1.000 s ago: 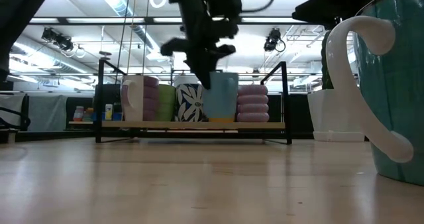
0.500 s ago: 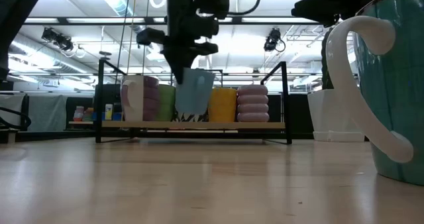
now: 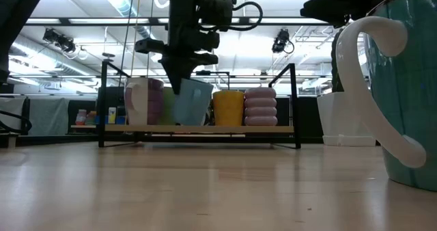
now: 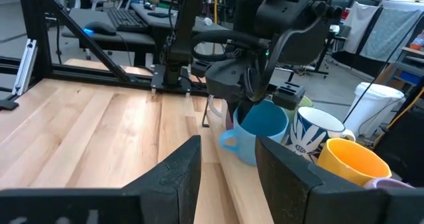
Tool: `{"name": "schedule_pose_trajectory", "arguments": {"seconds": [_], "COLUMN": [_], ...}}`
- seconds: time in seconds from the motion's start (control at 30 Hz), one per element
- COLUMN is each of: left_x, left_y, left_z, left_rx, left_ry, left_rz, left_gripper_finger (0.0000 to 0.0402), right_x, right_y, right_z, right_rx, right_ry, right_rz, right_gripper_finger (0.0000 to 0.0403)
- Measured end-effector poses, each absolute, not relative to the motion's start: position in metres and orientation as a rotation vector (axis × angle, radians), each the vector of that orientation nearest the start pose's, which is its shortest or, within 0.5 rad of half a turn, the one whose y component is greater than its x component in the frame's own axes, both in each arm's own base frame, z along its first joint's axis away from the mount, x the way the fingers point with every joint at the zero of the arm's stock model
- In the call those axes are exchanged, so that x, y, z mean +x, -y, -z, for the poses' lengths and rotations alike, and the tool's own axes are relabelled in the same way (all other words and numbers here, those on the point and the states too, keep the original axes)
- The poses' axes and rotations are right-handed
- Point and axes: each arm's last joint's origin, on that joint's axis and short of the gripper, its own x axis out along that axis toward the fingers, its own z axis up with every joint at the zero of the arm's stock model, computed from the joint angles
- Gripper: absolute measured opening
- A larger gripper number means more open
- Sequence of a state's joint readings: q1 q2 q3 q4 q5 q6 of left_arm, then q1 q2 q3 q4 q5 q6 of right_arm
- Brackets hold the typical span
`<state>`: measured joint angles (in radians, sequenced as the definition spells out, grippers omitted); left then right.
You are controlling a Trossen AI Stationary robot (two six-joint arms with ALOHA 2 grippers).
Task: Place coffee mugs
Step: Put the light blue mug on the shelf aligned with the blue mug
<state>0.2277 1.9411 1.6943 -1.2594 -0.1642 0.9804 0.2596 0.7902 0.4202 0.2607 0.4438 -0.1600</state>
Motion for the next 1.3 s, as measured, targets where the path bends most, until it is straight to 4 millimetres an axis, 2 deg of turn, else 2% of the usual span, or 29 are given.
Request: {"name": "schedule_pose_trajectory", "arguments": {"seconds": [0.37,0.6,0.87,1.1,1.3], "left_x": [0.363,0.361,0.362,0.36,0.366], "left_y": [-0.089,-0.097,-0.095,-0.09,-0.092], "left_z": [-0.252,-0.253,-0.253,-0.261,-0.281], "left_rx": [0.729,0.711,0.731,0.774,0.722], "left_ry": [-1.528,-1.576,-1.593,-1.607,-1.534], "left_rz": [0.454,0.348,0.306,0.249,0.134], "left_gripper_finger": [0.0038,0.0094,0.0161,0.0171,0.0172], "right_x": [0.175,0.175,0.175,0.175,0.175], "right_y": [-0.034,-0.034,-0.034,-0.034,-0.034], "right_z": [-0.248,-0.248,-0.248,-0.248,-0.247], "right_rx": [-0.197,-0.197,-0.197,-0.198,-0.2], "right_ry": [-0.118,-0.118,-0.118,-0.118,-0.123], "right_rz": [0.175,0.175,0.175,0.175,0.175], "right_gripper_finger": [0.0148,0.0148,0.0148,0.0148,0.0148]}}
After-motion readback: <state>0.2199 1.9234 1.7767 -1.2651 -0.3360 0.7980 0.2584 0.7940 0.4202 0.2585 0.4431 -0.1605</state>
